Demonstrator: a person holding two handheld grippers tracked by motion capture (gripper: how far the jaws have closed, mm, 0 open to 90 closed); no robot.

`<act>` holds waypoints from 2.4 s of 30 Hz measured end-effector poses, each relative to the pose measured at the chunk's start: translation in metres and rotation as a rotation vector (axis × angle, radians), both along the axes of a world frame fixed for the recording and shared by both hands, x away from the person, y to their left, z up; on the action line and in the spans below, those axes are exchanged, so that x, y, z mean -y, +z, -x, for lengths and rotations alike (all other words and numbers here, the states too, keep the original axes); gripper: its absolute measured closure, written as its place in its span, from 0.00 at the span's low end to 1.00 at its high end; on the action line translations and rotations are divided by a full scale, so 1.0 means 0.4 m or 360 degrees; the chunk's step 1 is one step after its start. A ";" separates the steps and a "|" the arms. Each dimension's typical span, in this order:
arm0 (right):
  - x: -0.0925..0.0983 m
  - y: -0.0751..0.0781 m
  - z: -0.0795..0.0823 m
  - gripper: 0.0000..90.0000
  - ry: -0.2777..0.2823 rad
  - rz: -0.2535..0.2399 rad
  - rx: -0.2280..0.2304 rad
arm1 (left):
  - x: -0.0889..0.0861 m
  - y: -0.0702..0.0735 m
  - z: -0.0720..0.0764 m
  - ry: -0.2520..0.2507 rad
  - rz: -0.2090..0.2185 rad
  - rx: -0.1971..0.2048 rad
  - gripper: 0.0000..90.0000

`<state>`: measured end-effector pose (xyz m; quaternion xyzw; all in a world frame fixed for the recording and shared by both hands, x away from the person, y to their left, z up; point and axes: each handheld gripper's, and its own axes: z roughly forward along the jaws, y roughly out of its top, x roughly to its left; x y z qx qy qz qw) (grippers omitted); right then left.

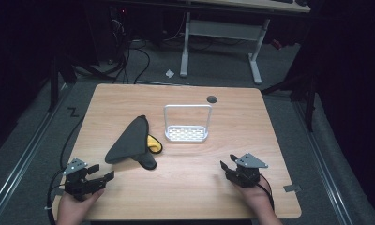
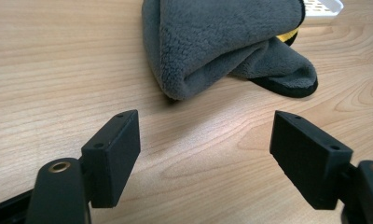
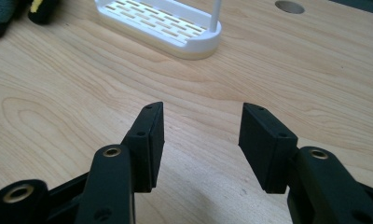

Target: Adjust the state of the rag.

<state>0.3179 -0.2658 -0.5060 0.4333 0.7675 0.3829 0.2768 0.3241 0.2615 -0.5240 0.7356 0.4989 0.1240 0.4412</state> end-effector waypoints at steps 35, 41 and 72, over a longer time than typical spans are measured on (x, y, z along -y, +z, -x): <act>-0.011 -0.019 -0.020 0.58 -0.0019 0.0014 -0.0067 | -0.023 0.089 -0.073 0.0004 0.0217 0.0094 0.27; -0.016 -0.020 -0.018 0.58 0.0001 0.0025 -0.0064 | 0.047 0.090 -0.173 -0.0024 0.0150 0.0021 0.31; -0.026 -0.021 -0.012 0.58 0.0027 0.0049 -0.0057 | 0.239 0.009 -0.038 -0.0357 -0.0141 -0.0029 0.86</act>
